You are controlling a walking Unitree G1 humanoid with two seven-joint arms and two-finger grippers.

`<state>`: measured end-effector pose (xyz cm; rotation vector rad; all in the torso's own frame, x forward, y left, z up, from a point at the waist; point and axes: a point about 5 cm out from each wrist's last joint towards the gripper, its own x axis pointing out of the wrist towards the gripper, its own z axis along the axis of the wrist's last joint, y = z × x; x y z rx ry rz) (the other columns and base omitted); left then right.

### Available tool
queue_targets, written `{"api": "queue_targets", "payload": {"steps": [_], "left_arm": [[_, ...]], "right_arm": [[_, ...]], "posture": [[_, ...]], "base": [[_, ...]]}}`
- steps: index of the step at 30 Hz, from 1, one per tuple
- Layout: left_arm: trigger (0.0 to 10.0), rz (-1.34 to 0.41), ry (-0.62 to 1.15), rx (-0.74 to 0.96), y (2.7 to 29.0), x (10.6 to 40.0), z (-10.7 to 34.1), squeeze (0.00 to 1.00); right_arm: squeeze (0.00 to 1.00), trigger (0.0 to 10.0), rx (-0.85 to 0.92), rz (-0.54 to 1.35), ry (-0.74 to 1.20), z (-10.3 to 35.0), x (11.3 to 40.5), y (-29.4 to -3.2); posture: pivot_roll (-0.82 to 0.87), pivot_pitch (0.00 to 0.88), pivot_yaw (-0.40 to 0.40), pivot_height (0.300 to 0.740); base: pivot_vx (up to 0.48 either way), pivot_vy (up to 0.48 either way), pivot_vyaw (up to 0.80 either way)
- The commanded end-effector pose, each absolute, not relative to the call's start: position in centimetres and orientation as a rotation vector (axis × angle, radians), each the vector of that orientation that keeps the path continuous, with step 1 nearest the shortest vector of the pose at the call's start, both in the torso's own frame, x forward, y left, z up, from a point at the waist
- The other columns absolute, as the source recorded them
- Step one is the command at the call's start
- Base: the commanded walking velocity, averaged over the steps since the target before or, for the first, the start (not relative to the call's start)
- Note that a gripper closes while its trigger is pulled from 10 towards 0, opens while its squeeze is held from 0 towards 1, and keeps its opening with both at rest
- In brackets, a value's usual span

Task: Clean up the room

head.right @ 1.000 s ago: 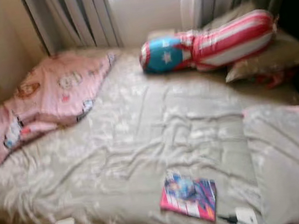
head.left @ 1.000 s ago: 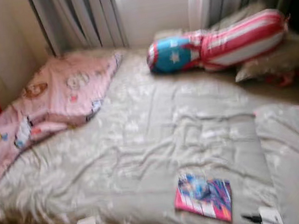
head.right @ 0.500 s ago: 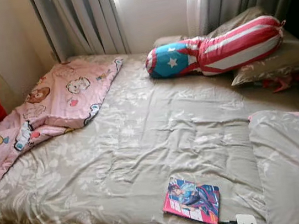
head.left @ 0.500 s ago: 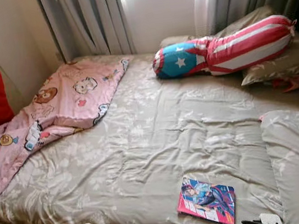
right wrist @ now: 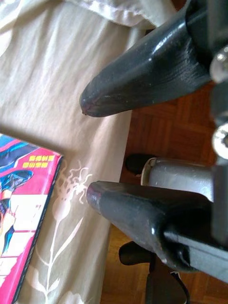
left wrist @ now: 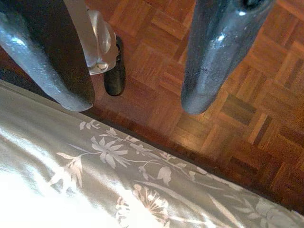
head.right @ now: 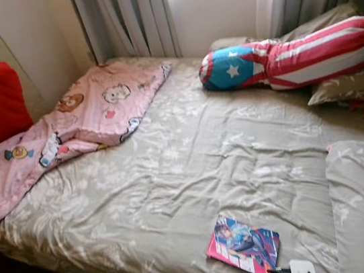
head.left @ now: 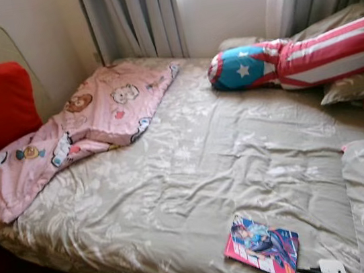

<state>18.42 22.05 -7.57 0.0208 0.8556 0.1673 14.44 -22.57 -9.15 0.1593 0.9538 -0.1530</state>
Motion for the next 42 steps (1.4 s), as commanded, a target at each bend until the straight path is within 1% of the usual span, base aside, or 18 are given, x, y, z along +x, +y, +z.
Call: {"api": "queue_targets", "payload": {"steps": [1, 5, 10, 13, 17, 29, 42], "left_arm": [[10.0, 0.16, 0.866, 0.03, 22.1, 18.5, -7.6, 0.0], [10.0, 0.154, 0.871, 0.036, 22.1, 18.5, -7.6, 0.0], [10.0, 0.147, 0.883, 0.052, 22.8, 18.1, -7.6, 0.0], [10.0, 0.154, 0.894, 0.059, 23.8, 17.3, -7.7, 0.0], [10.0, 0.155, 0.901, 0.061, 24.0, 17.0, -7.8, 0.0], [10.0, 0.132, 0.93, 0.062, 22.8, 16.2, -8.5, 0.0], [10.0, 0.134, 0.935, 0.06, 22.6, 16.0, -8.6, 0.0]], "right_arm": [[0.0, 10.0, 0.173, -0.16, 0.968, -9.3, 14.3, -22.3], [0.0, 10.0, 0.174, -0.164, 0.967, -9.3, 14.3, -22.3], [0.0, 10.0, 0.179, -0.165, 0.966, -9.3, 14.4, -22.2], [0.0, 10.0, 0.14, -0.119, 0.977, -9.4, 14.4, -21.8], [0.0, 10.0, 0.153, -0.128, 0.974, -9.4, 14.5, -21.8], [0.0, 10.0, 0.143, -0.118, 0.979, -9.4, 14.2, -21.7], [0.0, 10.0, 0.153, -0.12, 0.975, -9.4, 14.3, -21.6]], "posture": [[0.01, 0.0, 0.035, 0.74], [0.0, 0.0, 0.04, 0.74], [0.0, 0.0, 0.044, 0.74], [0.0, 0.0, 0.045, 0.74], [0.0, 0.0, 0.043, 0.74], [0.0, 0.0, 0.04, 0.74], [0.01, 0.0, 0.042, 0.74]], "base": [[0.0, 0.0, 0.0], [0.0, 0.0, 0.0], [0.0, 0.27, 0.0], [0.0, 0.39, 0.0], [0.0, 0.395, 0.0], [0.0, 0.447, 0.0], [0.0, 0.463, 0.0]]}}
